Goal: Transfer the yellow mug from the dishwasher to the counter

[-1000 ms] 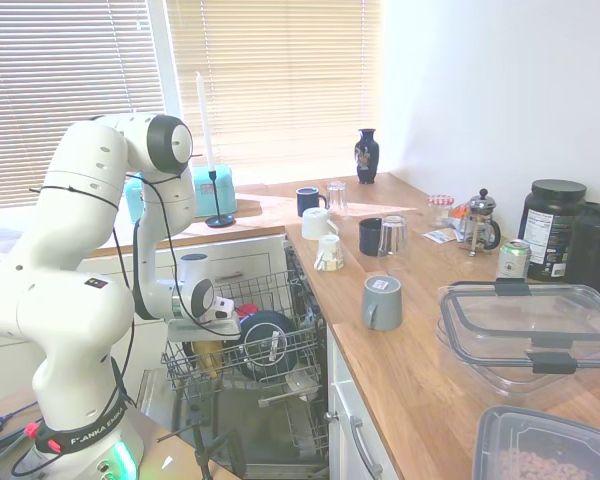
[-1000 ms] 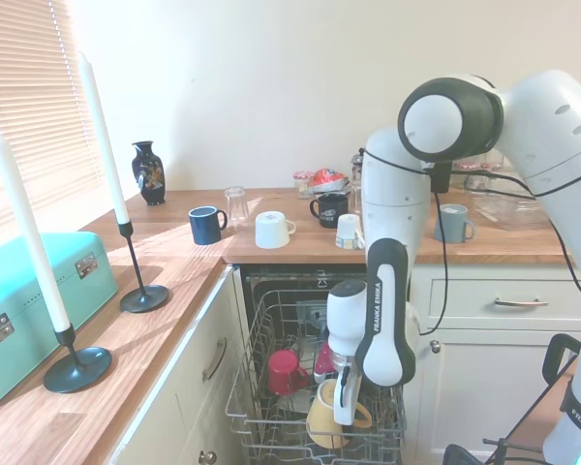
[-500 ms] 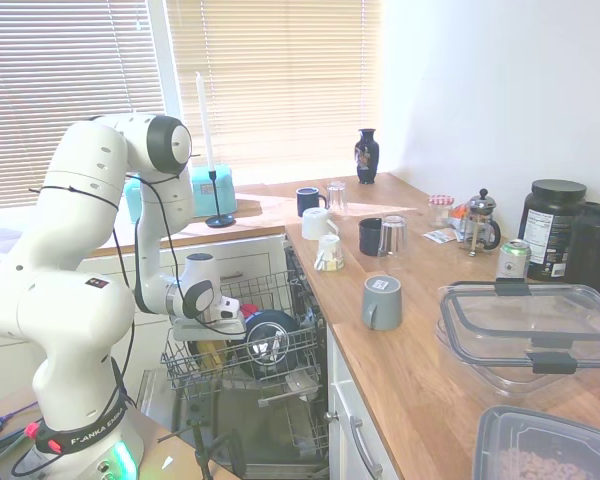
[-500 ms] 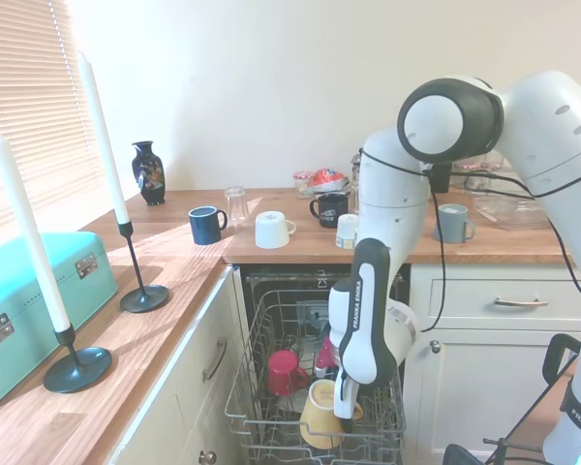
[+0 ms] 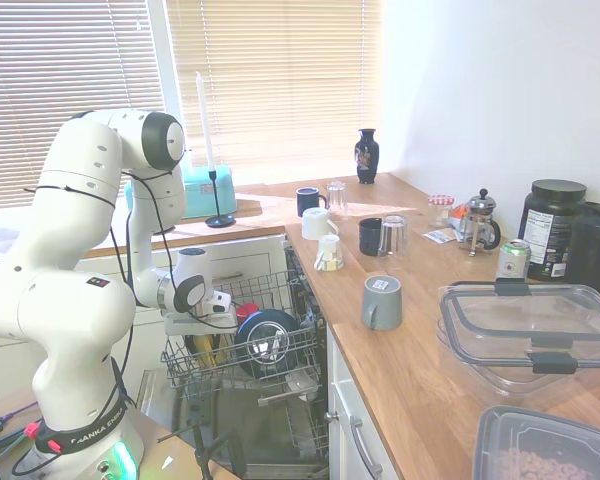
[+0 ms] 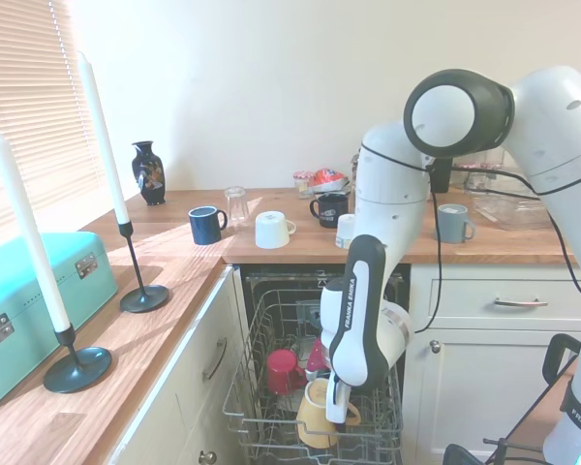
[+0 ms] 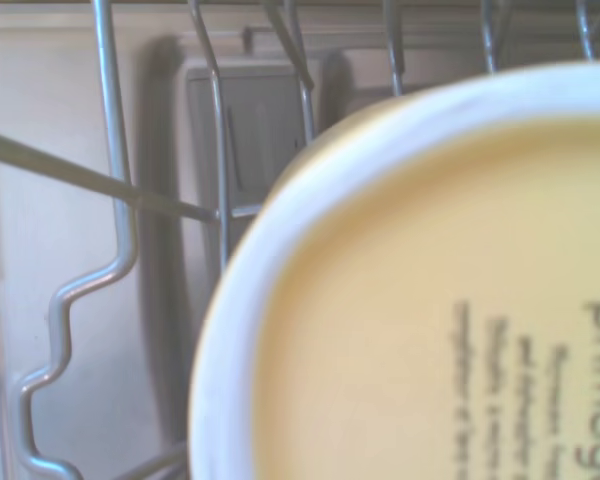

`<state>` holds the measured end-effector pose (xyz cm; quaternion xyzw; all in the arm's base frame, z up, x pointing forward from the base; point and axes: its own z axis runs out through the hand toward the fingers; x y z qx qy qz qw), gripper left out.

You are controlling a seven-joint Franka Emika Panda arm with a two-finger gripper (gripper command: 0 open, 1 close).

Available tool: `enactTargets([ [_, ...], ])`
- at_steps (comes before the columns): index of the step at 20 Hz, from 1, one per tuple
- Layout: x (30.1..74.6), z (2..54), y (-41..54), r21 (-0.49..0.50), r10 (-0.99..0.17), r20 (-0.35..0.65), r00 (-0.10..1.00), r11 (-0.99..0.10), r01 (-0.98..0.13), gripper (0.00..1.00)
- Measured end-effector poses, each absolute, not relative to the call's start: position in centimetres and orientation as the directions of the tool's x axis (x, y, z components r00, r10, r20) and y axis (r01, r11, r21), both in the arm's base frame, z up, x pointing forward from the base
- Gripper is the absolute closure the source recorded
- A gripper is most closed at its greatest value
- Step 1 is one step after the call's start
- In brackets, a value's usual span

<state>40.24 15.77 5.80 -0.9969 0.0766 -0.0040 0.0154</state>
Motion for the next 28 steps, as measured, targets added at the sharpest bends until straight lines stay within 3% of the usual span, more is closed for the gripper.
enactTargets([
  [16,40.6,5.9,15.4,-0.032,-0.213,0.009,0.977,-0.977,-0.212,1.00],
  [25,41.4,13.9,14.6,-0.043,-0.233,0.063,0.970,-0.972,-0.230,1.00],
  [28,42.7,17.5,14.0,-0.047,-0.257,0.124,0.959,-0.966,-0.253,1.00],
])
